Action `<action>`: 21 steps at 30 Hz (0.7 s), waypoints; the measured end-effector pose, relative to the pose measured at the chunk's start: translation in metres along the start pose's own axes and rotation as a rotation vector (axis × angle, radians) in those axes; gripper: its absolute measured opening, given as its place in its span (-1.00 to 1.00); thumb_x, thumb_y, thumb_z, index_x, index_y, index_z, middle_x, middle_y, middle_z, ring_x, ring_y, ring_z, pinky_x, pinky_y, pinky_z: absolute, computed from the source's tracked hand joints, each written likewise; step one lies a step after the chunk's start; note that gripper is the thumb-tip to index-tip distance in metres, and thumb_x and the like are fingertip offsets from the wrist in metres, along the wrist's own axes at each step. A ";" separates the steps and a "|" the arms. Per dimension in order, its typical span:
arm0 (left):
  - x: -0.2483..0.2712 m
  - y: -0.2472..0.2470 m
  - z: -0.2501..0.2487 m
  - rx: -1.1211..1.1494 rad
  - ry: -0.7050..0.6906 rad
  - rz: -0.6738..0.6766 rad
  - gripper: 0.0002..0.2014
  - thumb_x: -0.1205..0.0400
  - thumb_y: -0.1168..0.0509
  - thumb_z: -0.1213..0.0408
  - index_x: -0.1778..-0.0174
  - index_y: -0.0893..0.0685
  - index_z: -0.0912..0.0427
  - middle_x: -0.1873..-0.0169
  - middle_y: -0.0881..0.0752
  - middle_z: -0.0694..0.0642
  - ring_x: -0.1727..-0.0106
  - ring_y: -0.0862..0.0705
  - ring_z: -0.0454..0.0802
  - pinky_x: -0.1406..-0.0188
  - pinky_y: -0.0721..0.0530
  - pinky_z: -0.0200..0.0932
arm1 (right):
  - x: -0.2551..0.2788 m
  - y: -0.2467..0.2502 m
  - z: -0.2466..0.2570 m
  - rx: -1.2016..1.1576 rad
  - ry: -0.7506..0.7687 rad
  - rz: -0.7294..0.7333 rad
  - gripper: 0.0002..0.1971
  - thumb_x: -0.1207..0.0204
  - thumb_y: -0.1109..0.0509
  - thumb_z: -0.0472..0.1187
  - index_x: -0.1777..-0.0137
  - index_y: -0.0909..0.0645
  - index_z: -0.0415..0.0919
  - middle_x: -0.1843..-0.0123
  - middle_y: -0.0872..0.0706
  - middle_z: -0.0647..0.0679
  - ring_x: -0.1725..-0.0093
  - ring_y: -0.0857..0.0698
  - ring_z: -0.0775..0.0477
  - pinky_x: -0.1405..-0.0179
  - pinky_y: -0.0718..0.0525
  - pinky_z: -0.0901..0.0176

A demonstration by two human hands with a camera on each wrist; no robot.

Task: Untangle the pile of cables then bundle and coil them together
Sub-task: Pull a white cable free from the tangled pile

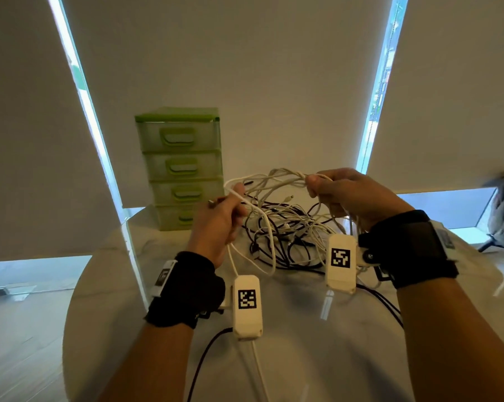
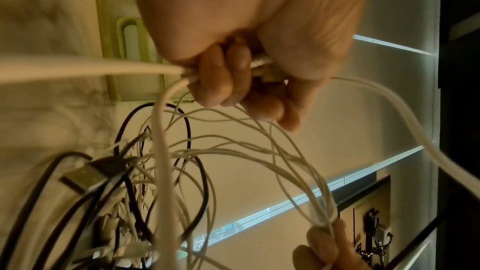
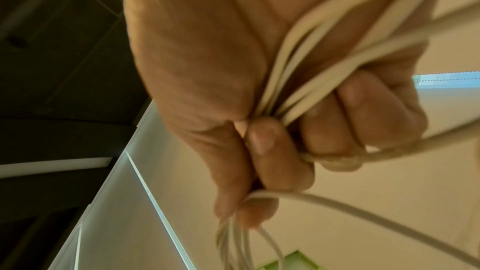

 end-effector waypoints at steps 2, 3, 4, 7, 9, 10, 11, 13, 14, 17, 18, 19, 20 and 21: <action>0.007 -0.010 -0.012 -0.080 -0.124 0.054 -0.80 -0.59 -0.40 0.11 0.33 -0.82 0.02 0.54 -0.54 -0.07 0.65 -0.37 -0.28 0.68 -0.30 -0.43 | 0.003 -0.005 0.003 0.071 -0.015 0.049 -0.67 -0.61 -0.34 0.01 0.31 -0.67 -0.14 0.59 -0.44 0.18 0.49 -0.32 0.11 0.44 -0.30 0.25; 0.013 -0.015 -0.021 -0.120 -0.204 0.073 -0.92 -0.59 -0.41 0.20 0.14 -0.83 0.02 0.51 -0.61 -0.16 0.56 -0.51 -0.31 0.55 -0.45 -0.48 | 0.005 -0.008 0.004 0.115 -0.024 0.080 -0.68 -0.59 -0.37 0.01 0.32 -0.68 -0.16 0.60 -0.46 0.19 0.50 -0.35 0.13 0.42 -0.31 0.26; 0.017 -0.018 -0.028 -0.180 -0.290 0.085 -0.87 -0.59 -0.41 0.29 -0.02 -0.79 0.03 0.47 -0.66 -0.23 0.42 -0.61 -0.35 0.35 -0.55 -0.51 | 0.006 -0.011 0.006 0.164 -0.033 0.112 -0.69 -0.58 -0.38 0.00 0.32 -0.68 -0.16 0.62 -0.47 0.20 0.51 -0.38 0.16 0.40 -0.33 0.27; 0.024 -0.030 -0.034 -0.344 -0.426 0.170 -0.71 -0.56 -0.43 0.38 -0.19 -0.74 0.08 0.23 -0.70 -0.20 0.12 -0.66 -0.37 0.04 -0.56 -0.48 | 0.007 -0.018 0.011 0.260 -0.044 0.184 -0.71 -0.55 -0.40 0.00 0.29 -0.72 -0.18 0.64 -0.50 0.19 0.57 -0.42 0.22 0.37 -0.33 0.24; 0.023 -0.035 -0.032 -0.454 -0.467 0.193 -0.78 -0.57 -0.43 0.34 -0.12 -0.79 0.09 -0.02 -0.74 0.03 -0.09 -0.69 -0.25 -0.07 -0.60 -0.39 | 0.007 -0.017 0.012 0.288 -0.048 0.184 -0.71 -0.52 -0.43 0.01 0.28 -0.73 -0.20 0.63 -0.51 0.19 0.49 -0.42 0.17 0.35 -0.35 0.21; 0.022 -0.035 -0.030 -0.484 -0.473 0.178 -0.84 -0.58 -0.42 0.33 -0.04 -0.81 0.10 -0.03 -0.75 0.07 -0.12 -0.70 -0.18 -0.10 -0.62 -0.33 | 0.007 -0.015 0.012 0.300 -0.045 0.170 -0.71 -0.51 -0.44 0.01 0.27 -0.75 -0.20 0.61 -0.53 0.18 0.43 -0.44 0.13 0.31 -0.37 0.19; 0.020 -0.035 -0.030 -0.493 -0.472 0.170 -0.89 -0.58 -0.42 0.34 0.04 -0.82 0.12 0.01 -0.77 0.05 -0.08 -0.71 -0.18 -0.10 -0.63 -0.30 | 0.007 -0.014 0.013 0.313 -0.030 0.149 -0.71 -0.50 -0.45 0.01 0.26 -0.76 -0.20 0.58 -0.56 0.18 0.37 -0.46 0.10 0.27 -0.40 0.17; 0.019 -0.034 -0.032 -0.509 -0.452 0.165 -0.93 -0.55 -0.44 0.39 0.18 -0.81 0.15 0.17 -0.79 -0.08 0.08 -0.73 -0.31 0.04 -0.60 -0.42 | 0.006 -0.010 0.017 0.355 0.020 0.085 -0.73 -0.49 -0.45 0.04 0.25 -0.78 -0.15 0.47 -0.62 0.09 0.28 -0.51 0.05 0.22 -0.45 0.13; 0.018 -0.033 -0.032 -0.517 -0.438 0.168 -0.92 -0.53 -0.45 0.40 0.22 -0.81 0.15 0.24 -0.79 -0.15 0.15 -0.72 -0.35 0.11 -0.58 -0.46 | 0.006 -0.010 0.020 0.375 0.039 0.056 -0.74 -0.49 -0.45 0.05 0.27 -0.77 -0.11 0.47 -0.61 0.07 0.31 -0.51 0.07 0.25 -0.45 0.16; 0.016 -0.029 -0.030 -0.566 -0.374 0.205 -0.90 -0.51 -0.48 0.31 0.30 -0.82 0.05 0.35 -0.79 -0.13 0.22 -0.72 -0.28 0.22 -0.56 -0.42 | 0.005 -0.011 0.027 0.404 0.078 -0.009 -0.76 -0.53 -0.43 0.04 0.32 -0.71 -0.02 0.56 -0.55 0.13 0.48 -0.45 0.15 0.44 -0.41 0.26; 0.015 -0.027 -0.029 -0.595 -0.352 0.202 -0.87 -0.51 -0.48 0.26 0.33 -0.81 -0.03 0.36 -0.79 -0.12 0.24 -0.72 -0.27 0.25 -0.57 -0.39 | 0.004 -0.011 0.029 0.422 0.095 -0.033 -0.76 -0.54 -0.42 0.04 0.32 -0.70 0.00 0.53 -0.56 0.12 0.48 -0.47 0.14 0.44 -0.41 0.26; 0.015 -0.027 -0.028 -0.620 -0.318 0.203 -0.85 -0.52 -0.48 0.22 0.37 -0.80 -0.08 0.37 -0.79 -0.10 0.24 -0.73 -0.25 0.25 -0.61 -0.36 | 0.004 -0.010 0.031 0.443 0.116 -0.057 -0.76 -0.54 -0.42 0.05 0.31 -0.70 0.01 0.47 -0.59 0.08 0.44 -0.49 0.12 0.42 -0.42 0.23; 0.014 -0.026 -0.024 -0.638 -0.277 0.210 -0.82 -0.55 -0.45 0.16 0.39 -0.79 -0.10 0.36 -0.80 -0.08 0.23 -0.74 -0.21 0.21 -0.64 -0.28 | 0.004 -0.009 0.033 0.462 0.136 -0.076 -0.77 -0.54 -0.41 0.06 0.30 -0.70 0.01 0.42 -0.62 0.05 0.41 -0.52 0.09 0.40 -0.42 0.21; 0.014 -0.026 -0.021 -0.648 -0.229 0.231 -0.78 -0.59 -0.40 0.11 0.39 -0.78 -0.10 0.36 -0.80 -0.07 0.23 -0.74 -0.19 0.18 -0.64 -0.17 | 0.005 -0.009 0.035 0.475 0.152 -0.090 -0.78 -0.54 -0.41 0.06 0.28 -0.71 0.00 0.40 -0.63 0.03 0.39 -0.53 0.08 0.39 -0.42 0.20</action>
Point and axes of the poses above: each hand's wrist, its own x-axis away from the middle knuckle, its own y-axis out of the back of the hand, z = x × y, the point moved 8 cm from there along -x, towards the middle knuckle
